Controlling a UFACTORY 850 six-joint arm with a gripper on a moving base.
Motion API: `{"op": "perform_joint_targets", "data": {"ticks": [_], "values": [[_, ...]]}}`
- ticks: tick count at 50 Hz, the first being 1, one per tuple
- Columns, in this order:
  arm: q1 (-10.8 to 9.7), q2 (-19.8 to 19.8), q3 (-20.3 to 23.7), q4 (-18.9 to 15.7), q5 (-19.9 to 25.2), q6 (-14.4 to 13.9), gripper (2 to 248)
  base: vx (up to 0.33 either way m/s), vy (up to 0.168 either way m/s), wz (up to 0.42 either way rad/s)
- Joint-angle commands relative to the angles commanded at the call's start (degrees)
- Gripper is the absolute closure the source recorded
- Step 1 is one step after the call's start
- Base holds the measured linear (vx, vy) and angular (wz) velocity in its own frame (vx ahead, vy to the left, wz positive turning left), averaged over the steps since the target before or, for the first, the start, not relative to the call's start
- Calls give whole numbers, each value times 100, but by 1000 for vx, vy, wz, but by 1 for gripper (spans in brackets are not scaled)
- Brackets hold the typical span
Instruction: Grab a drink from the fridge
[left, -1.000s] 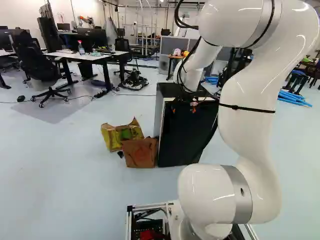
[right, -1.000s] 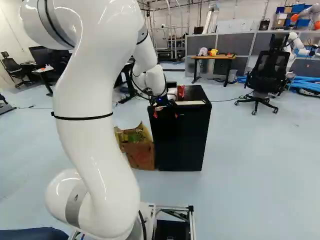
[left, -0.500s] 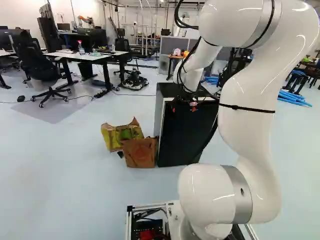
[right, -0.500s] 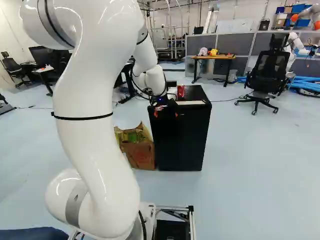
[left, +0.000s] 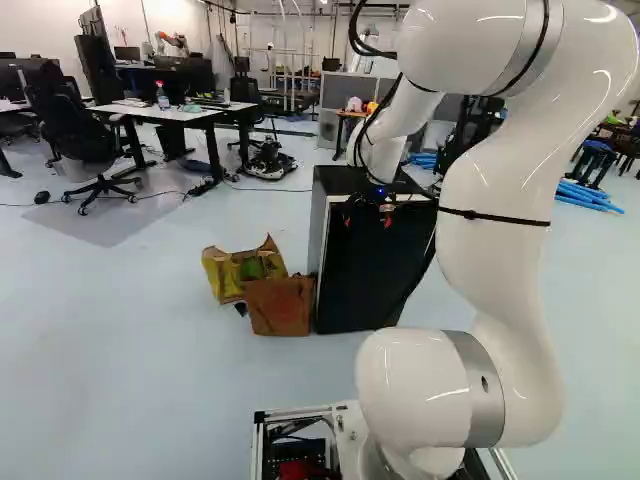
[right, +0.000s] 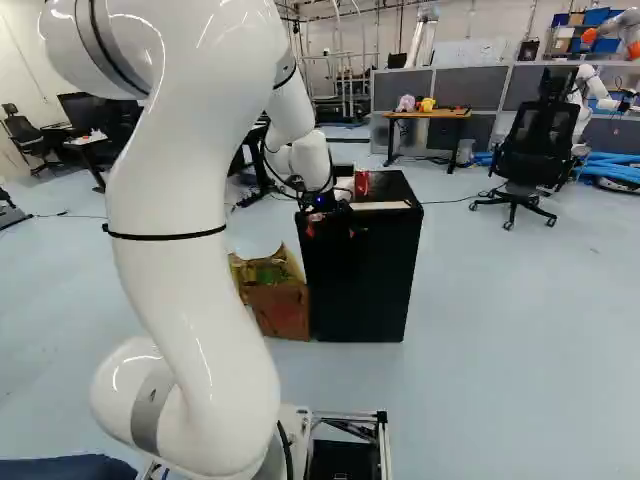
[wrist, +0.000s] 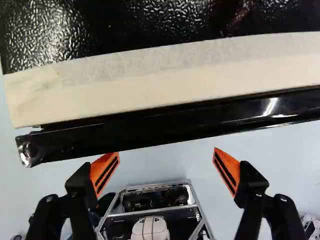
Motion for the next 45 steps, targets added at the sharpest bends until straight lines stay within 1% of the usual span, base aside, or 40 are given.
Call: {"op": "perform_joint_targets", "data": {"ticks": [3,18,40,45], "values": [[0,0,0,40,-62,0,3,0,0,0],[0,0,0,40,-42,0,3,0,0,0],[-1,5,7,40,504,0,3,0,0,0],[-4,31,41,40,528,0,3,0,0,0]]}}
